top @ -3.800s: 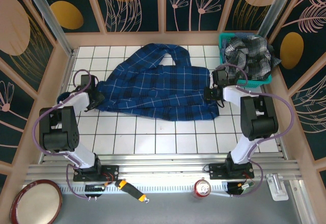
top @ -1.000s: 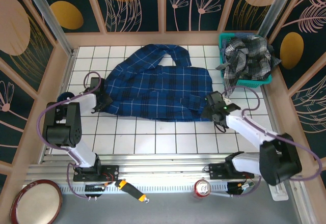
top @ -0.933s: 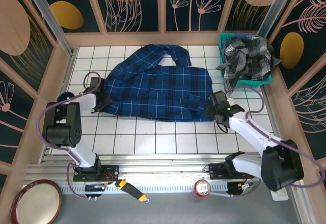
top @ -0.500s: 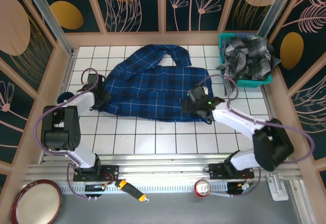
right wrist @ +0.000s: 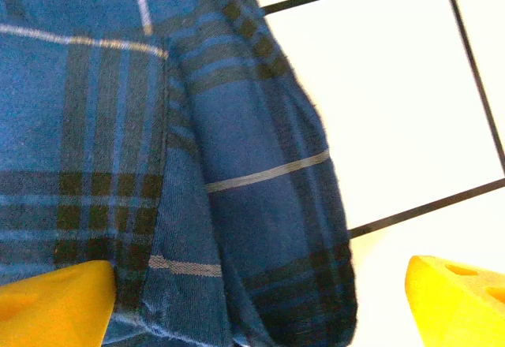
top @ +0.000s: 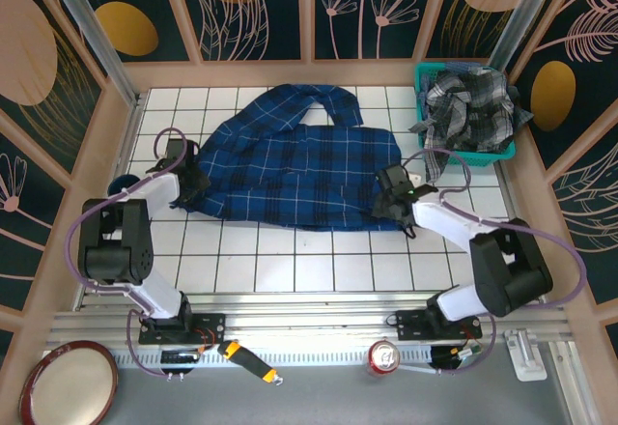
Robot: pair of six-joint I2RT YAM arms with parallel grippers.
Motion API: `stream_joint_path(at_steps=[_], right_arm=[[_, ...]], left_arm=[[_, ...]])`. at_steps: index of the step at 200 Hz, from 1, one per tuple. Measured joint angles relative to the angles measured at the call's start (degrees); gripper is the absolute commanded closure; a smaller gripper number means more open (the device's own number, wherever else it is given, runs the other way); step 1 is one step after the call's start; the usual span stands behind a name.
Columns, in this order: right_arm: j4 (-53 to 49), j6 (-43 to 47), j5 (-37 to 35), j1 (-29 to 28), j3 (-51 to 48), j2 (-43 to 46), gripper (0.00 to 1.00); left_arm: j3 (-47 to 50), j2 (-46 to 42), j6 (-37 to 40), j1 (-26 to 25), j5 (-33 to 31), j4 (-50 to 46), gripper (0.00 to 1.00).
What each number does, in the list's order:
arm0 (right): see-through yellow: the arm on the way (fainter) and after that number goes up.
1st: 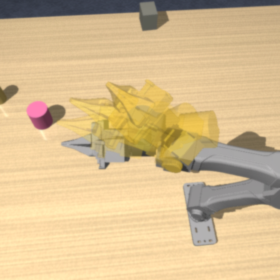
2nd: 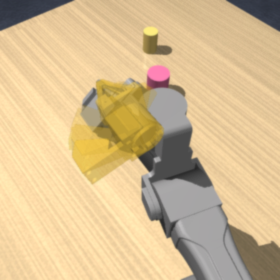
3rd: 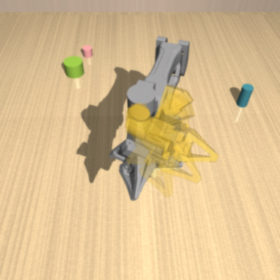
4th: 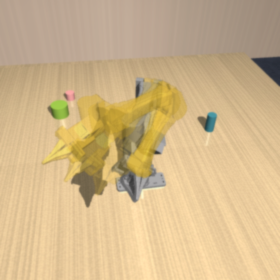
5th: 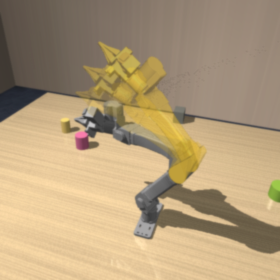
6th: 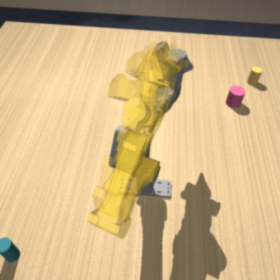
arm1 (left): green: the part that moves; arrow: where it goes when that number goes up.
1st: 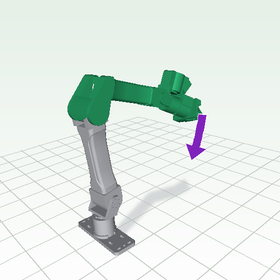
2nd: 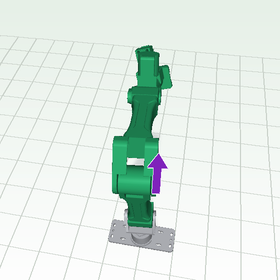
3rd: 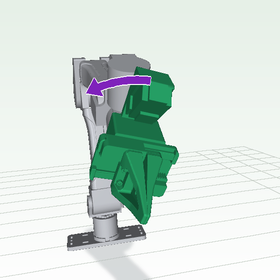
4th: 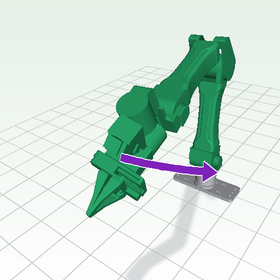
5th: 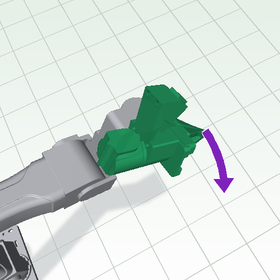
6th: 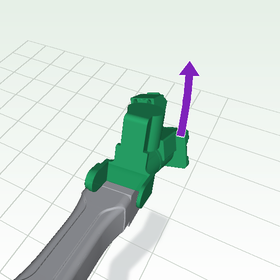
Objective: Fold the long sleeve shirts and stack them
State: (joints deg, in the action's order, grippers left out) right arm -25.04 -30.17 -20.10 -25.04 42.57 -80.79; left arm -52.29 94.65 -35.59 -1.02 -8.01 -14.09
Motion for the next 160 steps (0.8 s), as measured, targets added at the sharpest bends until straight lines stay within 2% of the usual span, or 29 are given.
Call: stream_joint_path(at_steps=[47, 71, 100, 111, 134, 142, 160], right_arm=[[-1.40, -4.57, -1.60, 5.81, -3.23, 5.16, 0.05], [-3.17, -8.46, -3.54, 8.22, -5.99, 11.23, 0.04], [-4.81, -10.86, -4.31, 9.73, -7.30, 20.59, 0.06], [-4.76, -10.69, -4.26, 8.70, -7.10, 23.15, 0.06], [-2.16, -8.68, -2.23, 2.25, -5.22, 23.50, 0.06], [-0.04, -7.58, -0.55, -0.79, -4.09, 21.18, 0.06], [4.63, -5.73, 2.56, -5.18, -0.57, 12.96, 0.06]], left_arm=[[0.00, 1.01, 0.04, 0.66, -0.24, 0.00, 0.72], [0.00, 1.01, 0.37, 1.77, -0.50, -0.02, 0.72], [0.00, 0.81, 0.90, 2.54, -1.36, -0.22, 0.62], [0.02, 0.15, 0.79, 2.54, -1.53, -0.52, 0.56], [0.57, -2.82, 0.81, 2.54, -1.49, -1.01, 0.54], [0.83, -4.02, 0.61, 2.51, -1.22, -1.01, 0.53], [1.16, -6.88, -0.20, 2.05, 0.35, -0.98, 0.43]])
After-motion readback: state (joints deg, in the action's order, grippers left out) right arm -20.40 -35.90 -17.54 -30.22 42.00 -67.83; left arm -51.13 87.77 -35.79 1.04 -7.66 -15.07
